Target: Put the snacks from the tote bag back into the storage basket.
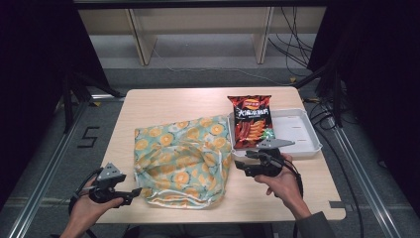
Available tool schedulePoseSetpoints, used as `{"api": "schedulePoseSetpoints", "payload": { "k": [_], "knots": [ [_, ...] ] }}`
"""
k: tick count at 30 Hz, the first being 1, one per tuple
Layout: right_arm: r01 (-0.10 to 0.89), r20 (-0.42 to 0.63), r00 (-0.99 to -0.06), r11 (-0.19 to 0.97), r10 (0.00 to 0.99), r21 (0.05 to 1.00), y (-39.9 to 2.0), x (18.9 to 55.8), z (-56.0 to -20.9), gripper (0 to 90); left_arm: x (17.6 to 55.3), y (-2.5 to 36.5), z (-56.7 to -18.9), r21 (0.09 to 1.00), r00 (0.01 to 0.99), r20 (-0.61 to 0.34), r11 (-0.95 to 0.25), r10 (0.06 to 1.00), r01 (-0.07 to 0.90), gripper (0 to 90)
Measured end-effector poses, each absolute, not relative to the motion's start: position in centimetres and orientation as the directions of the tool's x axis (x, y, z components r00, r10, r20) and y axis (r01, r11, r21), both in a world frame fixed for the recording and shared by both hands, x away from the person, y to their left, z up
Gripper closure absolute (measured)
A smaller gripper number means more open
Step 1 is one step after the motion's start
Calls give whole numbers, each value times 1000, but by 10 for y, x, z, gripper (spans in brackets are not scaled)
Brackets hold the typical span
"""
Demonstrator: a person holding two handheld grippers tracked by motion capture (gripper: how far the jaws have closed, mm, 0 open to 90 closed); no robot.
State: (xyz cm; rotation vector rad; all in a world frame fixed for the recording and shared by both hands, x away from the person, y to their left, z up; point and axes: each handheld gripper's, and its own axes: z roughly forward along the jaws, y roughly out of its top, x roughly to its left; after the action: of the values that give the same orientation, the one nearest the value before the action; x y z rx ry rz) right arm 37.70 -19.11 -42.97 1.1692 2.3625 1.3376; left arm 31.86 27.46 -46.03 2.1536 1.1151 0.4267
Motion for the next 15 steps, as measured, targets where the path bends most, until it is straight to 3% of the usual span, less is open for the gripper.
{"api": "schedulePoseSetpoints", "payload": {
  "k": [2,15],
  "knots": [
    [535,195,-677,292,710,793,-192,375,-432,377,319,277,-458,668,609,7,-457,793,587,229],
    [562,200,-678,323,707,762,-191,358,-441,334,318,276,-458,661,605,6,-457,796,595,229]
  ]
}}
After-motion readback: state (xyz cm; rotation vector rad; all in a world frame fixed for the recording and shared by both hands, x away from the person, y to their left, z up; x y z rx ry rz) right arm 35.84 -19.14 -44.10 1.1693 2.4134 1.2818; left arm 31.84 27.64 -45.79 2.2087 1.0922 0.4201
